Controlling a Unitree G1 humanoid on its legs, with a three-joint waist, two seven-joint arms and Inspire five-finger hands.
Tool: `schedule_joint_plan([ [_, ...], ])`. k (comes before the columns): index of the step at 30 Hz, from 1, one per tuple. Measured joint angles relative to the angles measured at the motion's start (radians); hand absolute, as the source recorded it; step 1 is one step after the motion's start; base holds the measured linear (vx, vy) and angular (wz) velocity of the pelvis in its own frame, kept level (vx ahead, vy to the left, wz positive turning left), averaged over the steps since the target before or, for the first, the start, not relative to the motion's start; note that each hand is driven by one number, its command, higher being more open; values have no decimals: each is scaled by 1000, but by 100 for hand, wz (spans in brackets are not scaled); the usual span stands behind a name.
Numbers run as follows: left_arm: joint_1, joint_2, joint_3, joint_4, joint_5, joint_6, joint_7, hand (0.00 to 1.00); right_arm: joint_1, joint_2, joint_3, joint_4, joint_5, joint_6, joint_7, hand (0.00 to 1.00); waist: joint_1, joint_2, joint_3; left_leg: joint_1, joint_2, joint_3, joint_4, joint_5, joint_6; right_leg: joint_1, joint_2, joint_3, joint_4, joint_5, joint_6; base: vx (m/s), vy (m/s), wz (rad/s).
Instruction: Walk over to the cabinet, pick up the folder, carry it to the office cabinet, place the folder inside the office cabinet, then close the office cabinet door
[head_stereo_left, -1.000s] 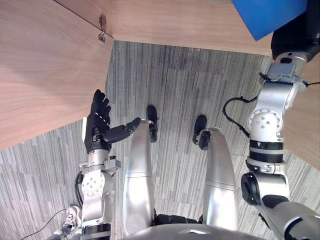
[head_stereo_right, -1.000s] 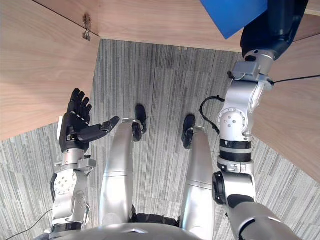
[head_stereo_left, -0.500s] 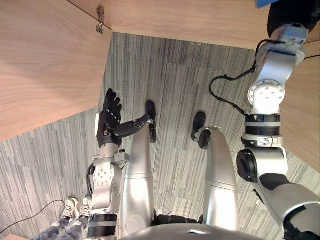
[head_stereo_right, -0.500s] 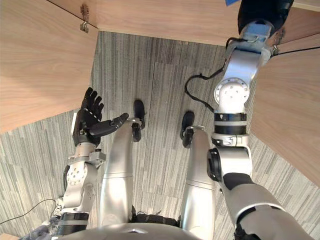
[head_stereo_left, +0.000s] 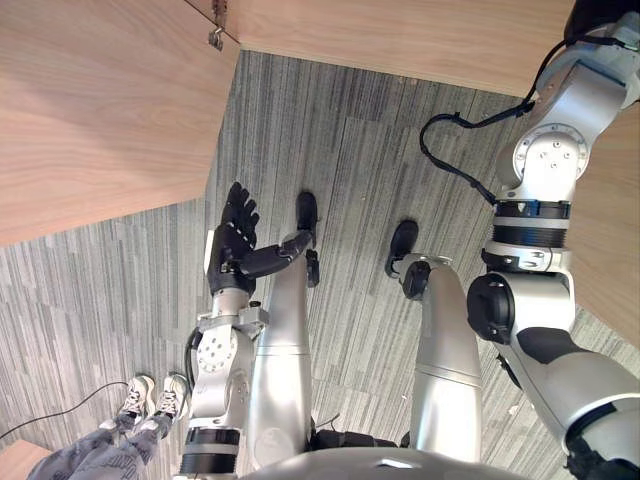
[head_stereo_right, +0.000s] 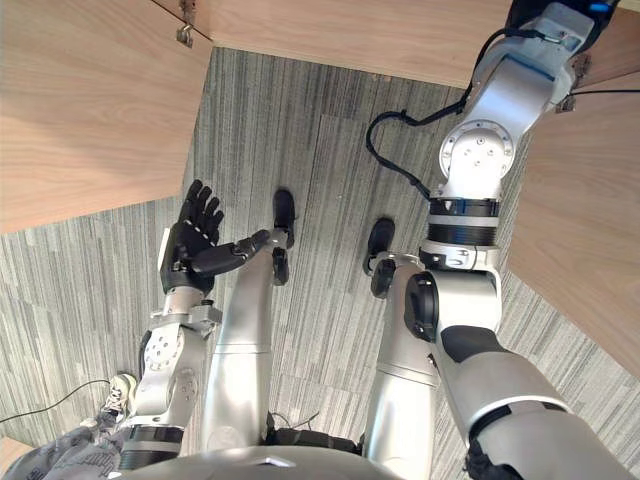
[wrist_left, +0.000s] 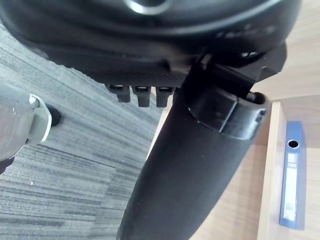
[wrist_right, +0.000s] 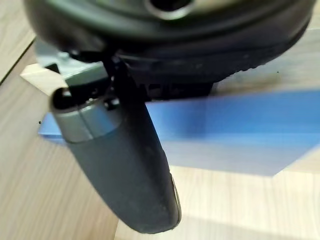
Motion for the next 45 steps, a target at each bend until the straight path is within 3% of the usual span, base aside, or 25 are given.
schedule_joint_plan([
  [11,0,7,0,10,2,20,2,100,1,-78,132,33,-79,101,0,100,-17,0,0,4,13,4,-11,12,-3,2,14,2,-20,20,2,12,45,-5],
  [20,-14,8,0,68,20,38,10,100,89,-145,246,-38,-230,201,83,100,-16,-2,-1,64,27,8,-43,11,-5,64,30,-1,-66,26,-8,45,44,-3],
  [31,-25,18,3,125,38,39,9,100,184,-234,273,-24,-237,286,140,100,-36,-4,-1,102,31,19,-74,9,-2,108,36,3,-117,40,3,35,65,-2],
  [40,-47,70,4,176,50,38,-11,100,226,-433,409,12,-344,348,298,100,-56,-20,-6,124,37,38,-102,11,8,129,43,14,-164,60,14,26,54,-5],
  [45,-49,110,4,214,58,33,-33,100,263,-557,498,7,-441,353,414,100,-64,-40,-8,139,37,41,-108,7,15,150,44,14,-180,61,16,36,47,-1],
])
